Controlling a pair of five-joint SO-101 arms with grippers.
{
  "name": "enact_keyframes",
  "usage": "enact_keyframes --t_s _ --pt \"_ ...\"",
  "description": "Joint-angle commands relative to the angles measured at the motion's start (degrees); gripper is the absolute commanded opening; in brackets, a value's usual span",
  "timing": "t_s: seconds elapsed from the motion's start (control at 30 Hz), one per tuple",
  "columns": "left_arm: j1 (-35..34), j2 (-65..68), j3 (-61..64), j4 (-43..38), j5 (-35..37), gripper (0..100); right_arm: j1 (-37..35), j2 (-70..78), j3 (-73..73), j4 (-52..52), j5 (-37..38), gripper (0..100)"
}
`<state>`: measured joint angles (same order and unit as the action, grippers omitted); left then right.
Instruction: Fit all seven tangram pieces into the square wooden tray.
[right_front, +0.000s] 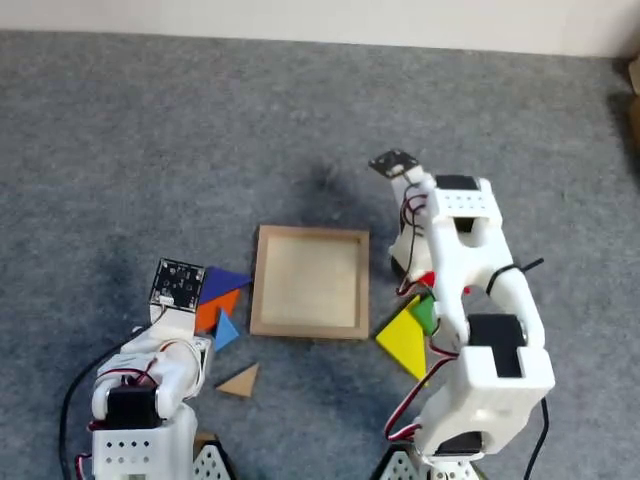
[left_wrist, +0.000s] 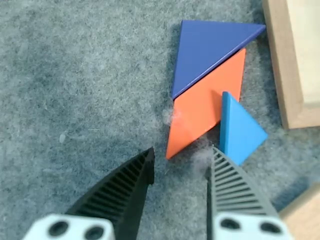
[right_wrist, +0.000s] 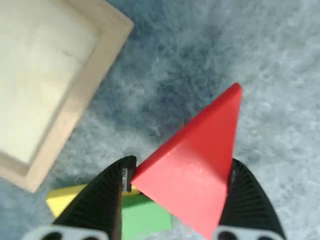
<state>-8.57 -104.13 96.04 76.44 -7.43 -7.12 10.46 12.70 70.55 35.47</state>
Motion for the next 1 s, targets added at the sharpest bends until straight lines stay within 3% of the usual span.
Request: enact_keyframes --t_s 0.0,0.53,0.97 --pt "0.5 -0.2 1.1 0.4 0.4 17 -2.6 -5.3 -4.4 2.9 -3.0 13.4" --pt "0.5 -0.2 1.1 0.4 0.4 17 -14.9 -16.2 -4.3 5.9 -26.0 13.4" --pt "0.5 -0.2 1.1 0.4 0.3 17 -25.2 -11.3 -4.4 2.6 -44.9 13.4"
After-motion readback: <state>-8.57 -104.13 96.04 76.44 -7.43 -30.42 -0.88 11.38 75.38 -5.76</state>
